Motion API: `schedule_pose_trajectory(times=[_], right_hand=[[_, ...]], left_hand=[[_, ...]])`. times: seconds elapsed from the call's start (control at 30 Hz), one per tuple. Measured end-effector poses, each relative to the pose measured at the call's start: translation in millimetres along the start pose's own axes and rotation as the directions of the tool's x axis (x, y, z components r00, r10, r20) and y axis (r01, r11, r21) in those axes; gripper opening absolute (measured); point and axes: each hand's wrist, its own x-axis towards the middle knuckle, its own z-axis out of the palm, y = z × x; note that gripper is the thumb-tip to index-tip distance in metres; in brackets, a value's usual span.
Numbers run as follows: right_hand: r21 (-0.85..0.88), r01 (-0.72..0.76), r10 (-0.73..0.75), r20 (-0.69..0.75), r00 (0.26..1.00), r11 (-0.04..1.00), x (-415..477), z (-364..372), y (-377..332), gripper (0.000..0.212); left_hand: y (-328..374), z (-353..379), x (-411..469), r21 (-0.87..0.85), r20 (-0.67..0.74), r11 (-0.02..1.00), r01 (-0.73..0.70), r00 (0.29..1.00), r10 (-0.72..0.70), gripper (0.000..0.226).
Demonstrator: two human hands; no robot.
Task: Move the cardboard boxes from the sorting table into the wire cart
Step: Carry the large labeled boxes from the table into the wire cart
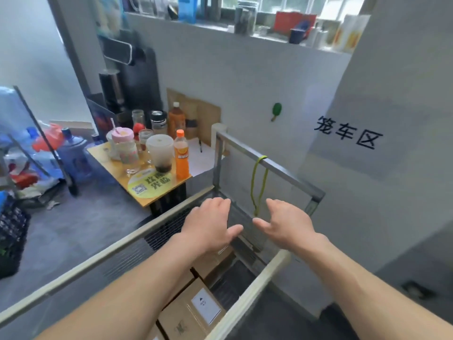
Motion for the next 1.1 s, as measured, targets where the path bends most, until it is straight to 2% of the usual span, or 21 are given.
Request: schedule_pose_trajectory(times=[0.23,0.4,0.6,0.87,1.1], right_hand=[[-0.026,-0.107,0.105,-0.087,0.991,0.994,-73.8,-48.8,53.6,0.043],[-0.017,-0.164,0.160,-0.123,0.979,0.986,-118.2,-68.1,74.1,0.057],[-0.042,-0.289,0.277,-0.182,0.943,0.956,-173.9,-86.0,90.4,0.063],[-0.022,-0.521,0.503,-0.227,0.834,0.853,-263.8,-93.5,93.3,0.066],[0.033,-0.709,0.696,-0.227,0.681,0.704,-360.1,-86.7,84.7,0.071]], left_hand=[[85.7,-29.5,-21.4,0.091,-0.085,0.984,-0.151,0.984,0.158,0.070],[128.5,-35.9,-36.4,0.128,-0.098,0.970,-0.209,0.970,0.222,0.070],[167.8,-35.3,-45.8,0.121,-0.087,0.934,-0.337,0.933,0.348,0.072],[212.9,-33.2,-75.2,0.040,-0.060,0.834,-0.550,0.832,0.551,0.075],[252.0,-16.7,-121.6,-0.023,0.002,0.697,-0.717,0.697,0.717,0.079]])
